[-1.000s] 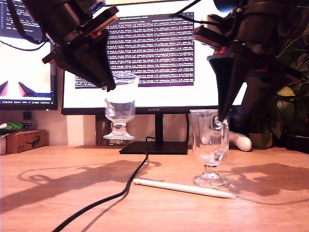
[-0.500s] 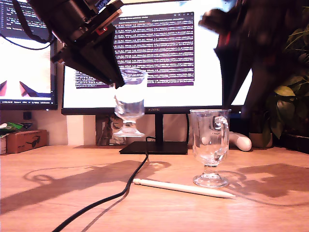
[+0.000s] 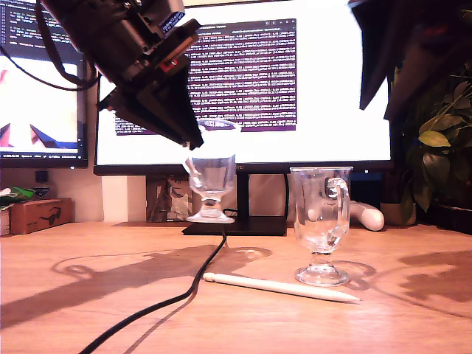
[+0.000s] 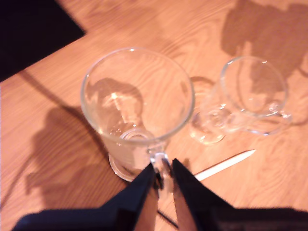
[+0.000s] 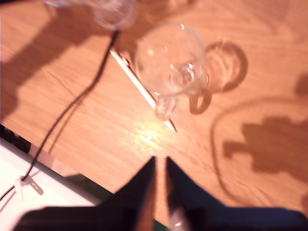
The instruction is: Pick the small glass cups in front of you with each of your hands, and place them behind the white pen
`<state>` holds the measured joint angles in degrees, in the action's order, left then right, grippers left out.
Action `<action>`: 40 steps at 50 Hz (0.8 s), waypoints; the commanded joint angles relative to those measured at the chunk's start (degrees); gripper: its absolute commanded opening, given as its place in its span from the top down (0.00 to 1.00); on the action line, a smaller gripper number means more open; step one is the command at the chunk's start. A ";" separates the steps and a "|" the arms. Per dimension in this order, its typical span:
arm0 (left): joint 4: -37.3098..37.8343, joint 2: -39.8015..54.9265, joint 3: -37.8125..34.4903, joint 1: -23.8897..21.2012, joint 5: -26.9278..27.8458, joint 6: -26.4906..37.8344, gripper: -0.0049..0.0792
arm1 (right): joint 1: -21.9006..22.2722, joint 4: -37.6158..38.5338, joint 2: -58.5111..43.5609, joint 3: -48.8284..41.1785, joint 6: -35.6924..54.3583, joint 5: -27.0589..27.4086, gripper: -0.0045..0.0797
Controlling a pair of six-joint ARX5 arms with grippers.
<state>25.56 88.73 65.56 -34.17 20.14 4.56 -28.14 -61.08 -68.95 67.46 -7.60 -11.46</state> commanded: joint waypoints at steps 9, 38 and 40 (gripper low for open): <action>-2.54 2.73 1.01 -1.64 2.69 4.61 0.97 | 2.99 0.31 0.92 0.17 0.15 -0.04 0.96; -7.21 7.41 1.01 -2.12 5.60 4.92 0.97 | 4.98 1.84 0.92 0.17 0.13 -0.04 0.96; -7.32 7.87 1.01 -2.19 5.68 4.92 0.97 | 5.03 2.01 0.92 0.17 0.13 -0.04 0.96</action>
<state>19.86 96.16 65.58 -36.05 25.10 9.15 -23.31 -59.57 -67.88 67.46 -7.60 -11.44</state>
